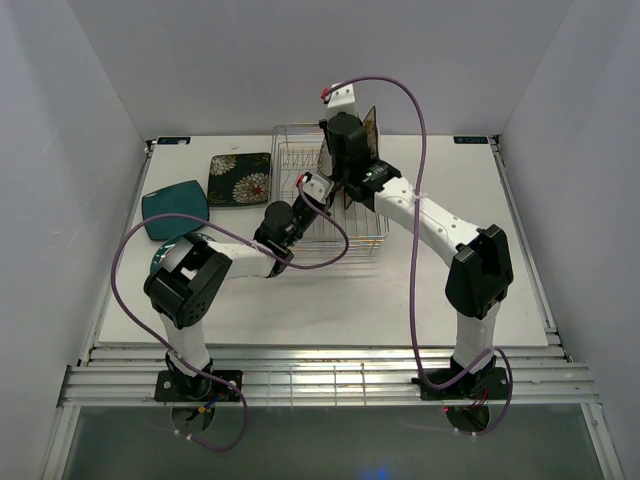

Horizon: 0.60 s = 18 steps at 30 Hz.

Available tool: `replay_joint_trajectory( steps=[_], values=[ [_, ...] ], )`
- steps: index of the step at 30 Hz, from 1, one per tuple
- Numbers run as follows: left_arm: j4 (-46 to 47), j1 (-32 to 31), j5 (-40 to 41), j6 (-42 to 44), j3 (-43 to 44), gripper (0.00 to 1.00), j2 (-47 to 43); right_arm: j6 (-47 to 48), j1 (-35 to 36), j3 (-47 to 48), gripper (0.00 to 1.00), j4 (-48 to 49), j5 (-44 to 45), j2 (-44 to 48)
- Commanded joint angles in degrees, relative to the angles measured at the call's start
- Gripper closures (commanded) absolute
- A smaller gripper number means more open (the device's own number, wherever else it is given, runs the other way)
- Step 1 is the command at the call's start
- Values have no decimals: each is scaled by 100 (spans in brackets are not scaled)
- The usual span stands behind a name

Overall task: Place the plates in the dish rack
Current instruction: Insert the plate into the dish rack.

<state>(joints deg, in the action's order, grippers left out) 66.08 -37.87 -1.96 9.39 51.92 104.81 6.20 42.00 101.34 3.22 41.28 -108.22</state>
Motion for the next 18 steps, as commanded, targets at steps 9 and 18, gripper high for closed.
replay_joint_trajectory(
  steps=[9, 18],
  values=[
    [-298, 131, -332, 46, 450, 85, 197, -118, -227, 167, 92, 1374, -937, 56],
    [-781, 157, -253, 90, 819, 78, 364, -128, -376, 228, 92, 1488, -1131, -111]
  ],
)
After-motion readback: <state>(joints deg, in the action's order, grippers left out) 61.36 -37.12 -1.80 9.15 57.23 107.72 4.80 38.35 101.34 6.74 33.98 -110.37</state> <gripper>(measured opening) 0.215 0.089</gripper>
